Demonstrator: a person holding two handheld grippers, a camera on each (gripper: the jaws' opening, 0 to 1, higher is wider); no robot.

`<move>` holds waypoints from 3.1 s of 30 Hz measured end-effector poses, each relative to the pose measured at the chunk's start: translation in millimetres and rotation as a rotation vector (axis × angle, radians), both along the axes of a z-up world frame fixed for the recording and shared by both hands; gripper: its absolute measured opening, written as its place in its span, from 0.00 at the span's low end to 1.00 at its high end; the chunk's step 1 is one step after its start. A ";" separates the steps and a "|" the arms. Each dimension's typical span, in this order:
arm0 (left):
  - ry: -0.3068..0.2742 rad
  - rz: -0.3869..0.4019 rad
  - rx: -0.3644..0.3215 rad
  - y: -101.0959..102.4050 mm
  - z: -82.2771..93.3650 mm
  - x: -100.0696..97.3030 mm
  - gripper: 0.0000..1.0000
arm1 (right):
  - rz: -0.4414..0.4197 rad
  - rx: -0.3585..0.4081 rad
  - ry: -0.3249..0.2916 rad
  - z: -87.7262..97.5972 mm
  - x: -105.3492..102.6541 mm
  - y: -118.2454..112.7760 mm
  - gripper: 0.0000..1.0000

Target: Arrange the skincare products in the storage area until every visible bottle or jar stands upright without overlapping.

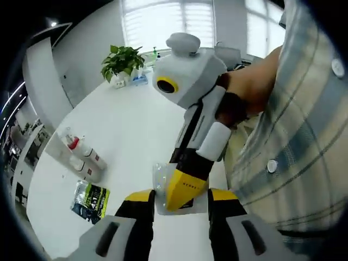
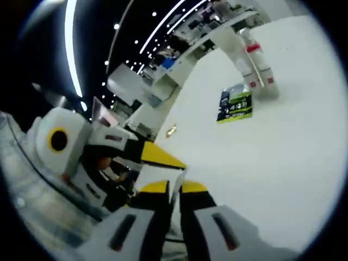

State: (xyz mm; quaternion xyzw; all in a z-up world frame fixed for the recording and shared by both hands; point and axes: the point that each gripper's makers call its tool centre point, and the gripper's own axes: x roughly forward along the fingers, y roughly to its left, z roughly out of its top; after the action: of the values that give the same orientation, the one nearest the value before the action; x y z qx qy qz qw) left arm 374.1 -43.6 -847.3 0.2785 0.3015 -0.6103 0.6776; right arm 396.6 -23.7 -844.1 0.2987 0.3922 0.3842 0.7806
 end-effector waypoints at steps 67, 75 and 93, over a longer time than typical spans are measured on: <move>1.162 0.543 -0.644 18.1 56.4 2.7 0.00 | -0.131 0.386 -0.092 58.6 16.9 -8.8 0.04; 1.162 0.588 -0.650 16.8 51.0 6.7 0.02 | -0.105 0.324 -0.150 62.2 18.0 -8.2 0.00; 1.047 0.649 -0.729 32.3 55.8 27.1 0.01 | -0.146 0.311 -0.161 60.5 27.7 -16.1 0.00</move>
State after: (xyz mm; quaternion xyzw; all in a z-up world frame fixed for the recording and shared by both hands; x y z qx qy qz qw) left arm 401.1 -11.3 -791.5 -0.3990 0.4318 -0.4934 0.6411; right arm 424.3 -39.9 -783.6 0.4118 0.2417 0.4050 0.7797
